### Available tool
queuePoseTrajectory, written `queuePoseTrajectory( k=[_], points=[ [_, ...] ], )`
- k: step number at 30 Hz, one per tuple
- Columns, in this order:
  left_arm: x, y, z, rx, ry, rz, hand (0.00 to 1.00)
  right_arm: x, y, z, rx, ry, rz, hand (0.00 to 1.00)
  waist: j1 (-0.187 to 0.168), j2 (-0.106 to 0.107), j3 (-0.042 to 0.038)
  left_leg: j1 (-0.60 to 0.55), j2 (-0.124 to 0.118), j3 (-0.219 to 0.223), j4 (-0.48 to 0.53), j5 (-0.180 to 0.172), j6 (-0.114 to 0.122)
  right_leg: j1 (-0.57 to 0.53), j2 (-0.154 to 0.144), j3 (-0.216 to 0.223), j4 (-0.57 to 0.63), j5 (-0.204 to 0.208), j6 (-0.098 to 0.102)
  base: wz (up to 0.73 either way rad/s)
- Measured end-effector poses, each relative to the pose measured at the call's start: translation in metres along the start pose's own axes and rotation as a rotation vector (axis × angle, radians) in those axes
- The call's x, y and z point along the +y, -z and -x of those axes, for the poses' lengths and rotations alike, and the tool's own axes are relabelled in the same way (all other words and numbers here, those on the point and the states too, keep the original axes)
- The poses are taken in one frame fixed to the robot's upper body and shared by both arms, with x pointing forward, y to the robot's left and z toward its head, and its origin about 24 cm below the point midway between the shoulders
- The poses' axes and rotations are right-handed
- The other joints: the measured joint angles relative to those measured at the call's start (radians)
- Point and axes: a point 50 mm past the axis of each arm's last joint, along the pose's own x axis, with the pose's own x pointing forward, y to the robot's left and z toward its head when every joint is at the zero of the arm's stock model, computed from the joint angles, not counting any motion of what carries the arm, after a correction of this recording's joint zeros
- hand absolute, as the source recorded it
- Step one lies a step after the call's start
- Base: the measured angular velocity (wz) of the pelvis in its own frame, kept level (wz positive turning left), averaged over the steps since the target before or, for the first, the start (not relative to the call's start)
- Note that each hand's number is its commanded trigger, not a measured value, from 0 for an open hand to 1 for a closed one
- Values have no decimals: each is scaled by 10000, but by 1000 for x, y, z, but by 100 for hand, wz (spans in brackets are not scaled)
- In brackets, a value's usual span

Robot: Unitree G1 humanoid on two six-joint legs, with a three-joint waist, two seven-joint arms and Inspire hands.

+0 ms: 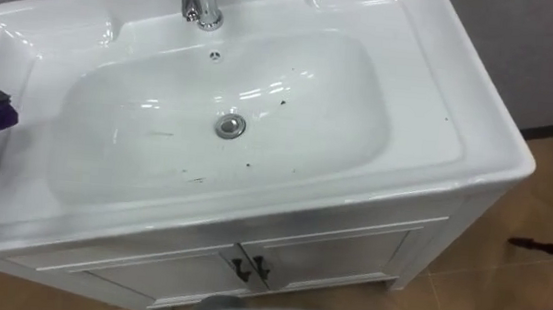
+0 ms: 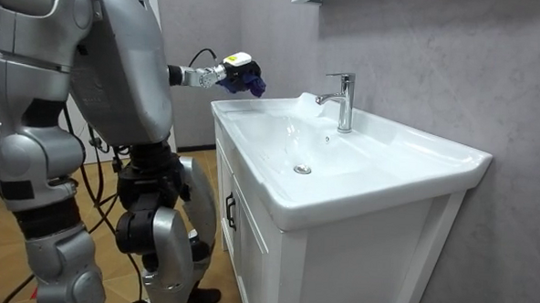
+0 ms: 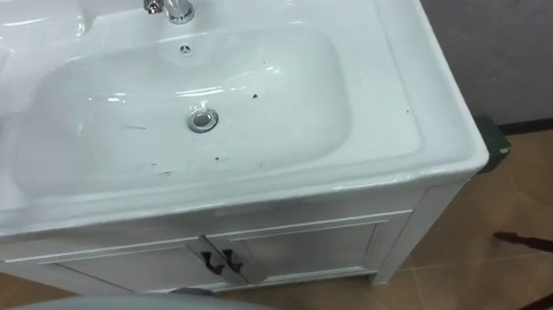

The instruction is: Wipe basin

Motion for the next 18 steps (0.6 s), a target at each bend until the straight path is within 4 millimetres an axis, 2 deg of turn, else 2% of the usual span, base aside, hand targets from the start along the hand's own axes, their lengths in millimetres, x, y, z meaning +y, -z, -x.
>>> queuePoseTrajectory(
  k=[5, 16, 17, 18],
  points=[
    [-7, 5, 3, 318, 487, -85, 100, 0, 2, 0, 185, -74, -72, 0, 53, -8, 3, -110, 0, -34, 56, 0, 0, -24, -1, -132, -2, -1, 1, 7],
    [-15, 9, 12, 740, 1043, -194, 100, 1, 3, 0, 170, -337, -539, 0, 361, -229, -3, -189, -3, -87, 84, 4, 6, -15, -5, -301, -13, -6, 9, 4],
    [-15, 9, 12, 768, 1077, -196, 99, 1, 3, 0, 169, -364, -609, 0, 374, -256, -4, -188, -7, -101, 83, 5, 6, -12, -3, -302, -13, -6, 9, 0],
    [-16, 9, 13, 788, 1126, -179, 89, 1, 3, 0, 163, -400, -668, 0, 385, -274, 0, -187, -9, -111, 81, 5, 6, -8, -2, -304, -15, -6, 8, 0]
  ],
)
